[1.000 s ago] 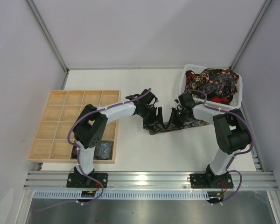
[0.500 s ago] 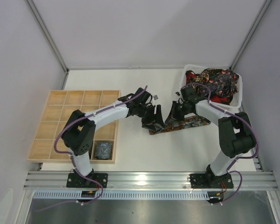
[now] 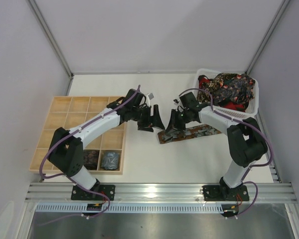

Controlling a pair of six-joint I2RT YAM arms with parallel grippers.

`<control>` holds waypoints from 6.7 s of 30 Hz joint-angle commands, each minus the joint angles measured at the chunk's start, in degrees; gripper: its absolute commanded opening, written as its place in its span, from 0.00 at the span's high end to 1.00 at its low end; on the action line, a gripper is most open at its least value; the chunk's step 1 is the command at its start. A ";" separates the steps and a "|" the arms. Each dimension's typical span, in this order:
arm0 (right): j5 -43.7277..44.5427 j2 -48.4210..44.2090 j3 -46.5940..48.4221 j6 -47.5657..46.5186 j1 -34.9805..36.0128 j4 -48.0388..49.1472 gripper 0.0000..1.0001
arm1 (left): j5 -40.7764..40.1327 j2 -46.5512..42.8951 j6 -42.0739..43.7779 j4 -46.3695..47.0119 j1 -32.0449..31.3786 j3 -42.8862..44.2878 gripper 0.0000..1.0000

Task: Roll the ties
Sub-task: Roll the tie

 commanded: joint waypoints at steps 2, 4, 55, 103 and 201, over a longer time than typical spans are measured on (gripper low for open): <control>2.56 1.80 0.19 -2.00 -1.16 -0.62 0.95 | -3.22 -0.61 5.33 -1.11 0.77 2.79 0.21; 2.74 2.59 -0.43 -2.70 -1.69 -0.18 0.95 | -3.48 0.36 6.12 -0.58 0.94 3.32 0.20; 14.25 -14.46 -24.41 14.43 4.36 17.39 1.00 | 9.96 36.40 25.99 -17.37 3.67 32.86 0.90; 31.39 -16.48 -27.50 23.14 7.37 18.89 1.00 | 12.68 40.52 23.62 -18.86 6.75 38.30 0.89; 35.61 -20.08 -31.28 35.88 17.82 19.51 1.00 | 0.55 24.89 15.36 -10.52 3.76 11.59 0.61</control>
